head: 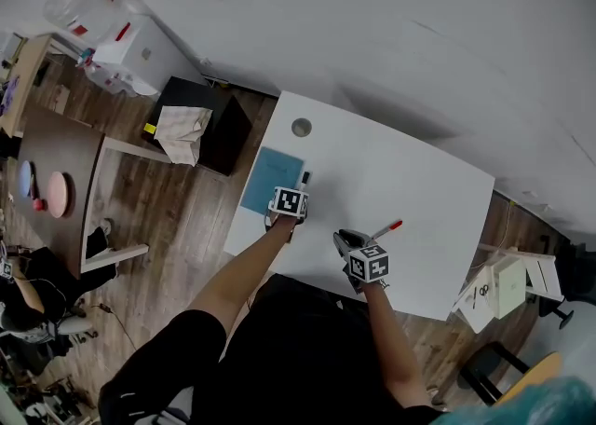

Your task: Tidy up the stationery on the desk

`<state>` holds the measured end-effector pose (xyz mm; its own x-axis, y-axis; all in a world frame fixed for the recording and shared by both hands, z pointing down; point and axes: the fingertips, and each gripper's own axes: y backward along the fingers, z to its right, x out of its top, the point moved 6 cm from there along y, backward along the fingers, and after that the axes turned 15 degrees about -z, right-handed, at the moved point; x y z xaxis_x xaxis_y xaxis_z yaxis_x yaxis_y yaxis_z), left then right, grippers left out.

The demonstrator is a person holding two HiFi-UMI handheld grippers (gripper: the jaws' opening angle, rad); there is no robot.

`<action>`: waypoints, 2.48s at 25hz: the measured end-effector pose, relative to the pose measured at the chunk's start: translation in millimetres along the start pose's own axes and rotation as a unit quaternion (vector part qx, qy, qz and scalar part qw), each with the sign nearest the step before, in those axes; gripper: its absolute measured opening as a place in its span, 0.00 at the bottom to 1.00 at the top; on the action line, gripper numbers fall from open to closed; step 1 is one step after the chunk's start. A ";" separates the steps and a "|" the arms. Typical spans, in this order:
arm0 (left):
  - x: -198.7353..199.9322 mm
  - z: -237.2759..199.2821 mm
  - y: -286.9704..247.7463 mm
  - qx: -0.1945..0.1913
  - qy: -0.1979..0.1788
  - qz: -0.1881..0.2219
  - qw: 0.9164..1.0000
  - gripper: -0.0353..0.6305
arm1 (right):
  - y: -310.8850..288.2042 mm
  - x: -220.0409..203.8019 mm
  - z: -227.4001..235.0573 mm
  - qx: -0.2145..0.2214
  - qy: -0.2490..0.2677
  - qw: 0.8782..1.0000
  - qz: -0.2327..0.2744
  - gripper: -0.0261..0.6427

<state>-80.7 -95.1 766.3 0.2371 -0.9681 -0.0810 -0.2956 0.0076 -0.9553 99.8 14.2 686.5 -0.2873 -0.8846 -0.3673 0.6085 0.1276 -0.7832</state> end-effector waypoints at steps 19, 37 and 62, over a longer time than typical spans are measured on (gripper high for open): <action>-5.3 7.1 12.8 0.021 -0.009 0.023 0.999 0.35 | 29.0 -24.9 25.2 0.019 -0.001 0.999 0.030 0.16; -53.7 127.8 9.3 0.033 -0.163 0.031 0.986 0.41 | 86.6 -80.3 61.2 -0.041 0.036 0.997 0.057 0.16; -42.3 287.0 -67.2 -0.011 -0.300 -0.036 0.953 0.41 | 139.7 -123.1 114.2 -0.043 -0.099 0.982 0.156 0.16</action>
<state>194.8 17.2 752.4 0.7420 -0.6486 -0.1696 -0.2763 -0.0654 -0.9588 304.6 89.8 679.5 0.0577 -0.8647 -0.4990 0.5764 0.4370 -0.6905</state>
